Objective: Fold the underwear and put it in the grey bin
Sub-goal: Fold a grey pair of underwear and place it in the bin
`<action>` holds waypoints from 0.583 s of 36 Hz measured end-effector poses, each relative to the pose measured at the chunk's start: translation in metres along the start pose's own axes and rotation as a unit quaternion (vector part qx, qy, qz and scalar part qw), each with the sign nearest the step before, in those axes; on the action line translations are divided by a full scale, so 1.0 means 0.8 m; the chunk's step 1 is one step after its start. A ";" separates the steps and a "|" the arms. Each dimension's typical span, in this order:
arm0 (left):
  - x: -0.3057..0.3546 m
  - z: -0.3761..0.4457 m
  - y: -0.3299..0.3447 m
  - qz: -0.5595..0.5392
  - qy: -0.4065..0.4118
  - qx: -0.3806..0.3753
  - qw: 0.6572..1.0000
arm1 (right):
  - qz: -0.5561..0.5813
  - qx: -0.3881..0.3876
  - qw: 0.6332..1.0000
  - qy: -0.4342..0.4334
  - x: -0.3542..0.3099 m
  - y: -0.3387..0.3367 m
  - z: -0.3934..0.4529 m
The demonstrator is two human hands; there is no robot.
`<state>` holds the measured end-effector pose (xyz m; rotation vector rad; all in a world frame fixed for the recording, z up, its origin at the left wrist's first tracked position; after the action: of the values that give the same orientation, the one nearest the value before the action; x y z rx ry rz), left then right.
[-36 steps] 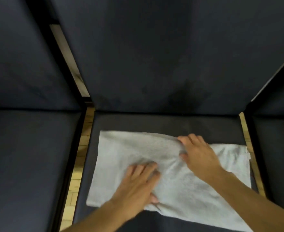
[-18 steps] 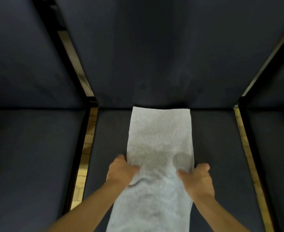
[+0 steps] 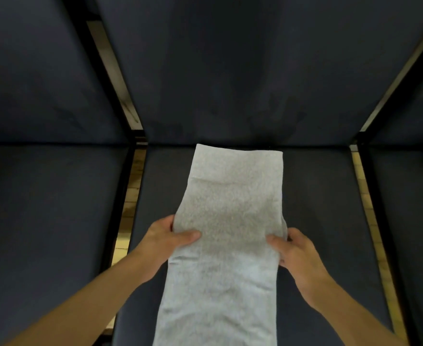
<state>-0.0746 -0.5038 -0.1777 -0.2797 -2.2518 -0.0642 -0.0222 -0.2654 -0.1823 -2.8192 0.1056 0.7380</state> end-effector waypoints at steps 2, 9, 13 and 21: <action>-0.002 -0.006 0.002 -0.007 0.010 0.011 1.000 | 0.038 -0.048 0.998 0.011 0.005 -0.002 -0.003; 0.017 -0.063 -0.004 -0.037 0.023 -0.039 0.998 | 0.018 -0.114 0.992 -0.052 0.005 -0.022 -0.056; 0.058 -0.130 -0.006 -0.014 0.082 -0.044 0.996 | 0.000 -0.110 0.986 -0.125 -0.012 -0.054 -0.127; 0.242 -0.359 0.010 0.015 0.224 -0.028 0.974 | -0.034 -0.036 0.954 -0.296 -0.106 -0.149 -0.389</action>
<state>0.0240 -0.5014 0.1547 -0.2976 -1.7989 -0.1588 0.0666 -0.2214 0.1470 -2.5158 -0.1216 1.5496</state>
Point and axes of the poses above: each hand's wrist, its own z-axis towards the middle knuckle, its own y-axis out of the palm, x = y × z, the point moved 1 cm from there along z, towards the middle knuckle, and after that the axes turned 10 degrees about y, right-handed, at the moved point
